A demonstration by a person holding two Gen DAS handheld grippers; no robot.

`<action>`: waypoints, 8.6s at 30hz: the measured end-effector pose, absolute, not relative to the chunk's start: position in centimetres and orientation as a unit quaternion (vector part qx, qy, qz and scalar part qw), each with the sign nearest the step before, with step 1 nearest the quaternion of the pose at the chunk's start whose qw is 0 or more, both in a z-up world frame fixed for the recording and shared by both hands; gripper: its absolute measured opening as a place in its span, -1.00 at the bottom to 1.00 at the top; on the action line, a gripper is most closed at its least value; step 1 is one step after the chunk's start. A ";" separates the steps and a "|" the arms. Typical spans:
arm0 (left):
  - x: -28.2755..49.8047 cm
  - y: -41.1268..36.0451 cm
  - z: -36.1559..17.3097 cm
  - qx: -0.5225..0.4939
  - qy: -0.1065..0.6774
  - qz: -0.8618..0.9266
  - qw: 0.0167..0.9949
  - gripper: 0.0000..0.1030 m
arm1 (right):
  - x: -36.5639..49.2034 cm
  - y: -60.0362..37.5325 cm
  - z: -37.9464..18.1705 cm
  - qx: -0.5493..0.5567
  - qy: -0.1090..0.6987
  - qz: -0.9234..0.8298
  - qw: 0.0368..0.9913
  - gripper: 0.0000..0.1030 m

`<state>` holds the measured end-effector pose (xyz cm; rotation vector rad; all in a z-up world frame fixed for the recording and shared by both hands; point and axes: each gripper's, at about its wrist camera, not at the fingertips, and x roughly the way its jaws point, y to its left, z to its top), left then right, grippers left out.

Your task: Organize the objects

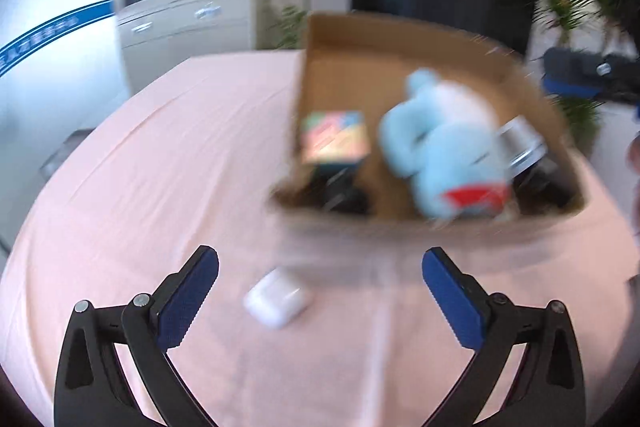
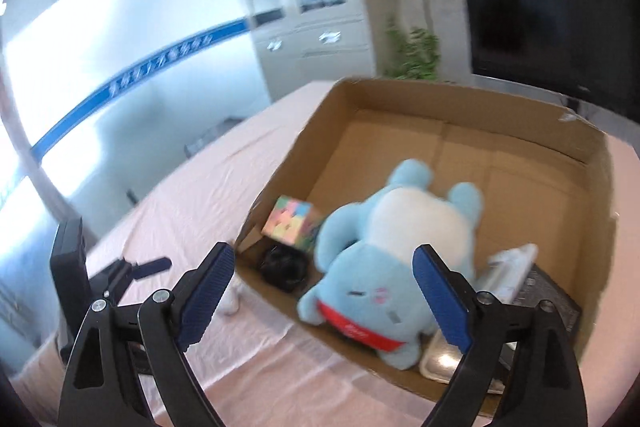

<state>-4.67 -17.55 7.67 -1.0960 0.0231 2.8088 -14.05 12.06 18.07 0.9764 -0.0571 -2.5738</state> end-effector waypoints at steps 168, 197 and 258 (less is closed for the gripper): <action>-11.8 5.7 14.1 -0.224 0.369 0.839 0.331 -0.14 | -12.1 22.1 17.4 0.340 -0.052 -0.916 0.206 -0.25; -9.4 5.8 15.7 -0.161 0.364 0.860 0.319 0.63 | -11.8 25.1 18.6 0.312 -0.093 -0.934 0.144 0.47; 0.6 -9.3 -2.2 -0.448 0.029 0.890 0.075 0.99 | 5.2 16.0 -0.4 0.448 -0.074 -0.875 -0.164 1.00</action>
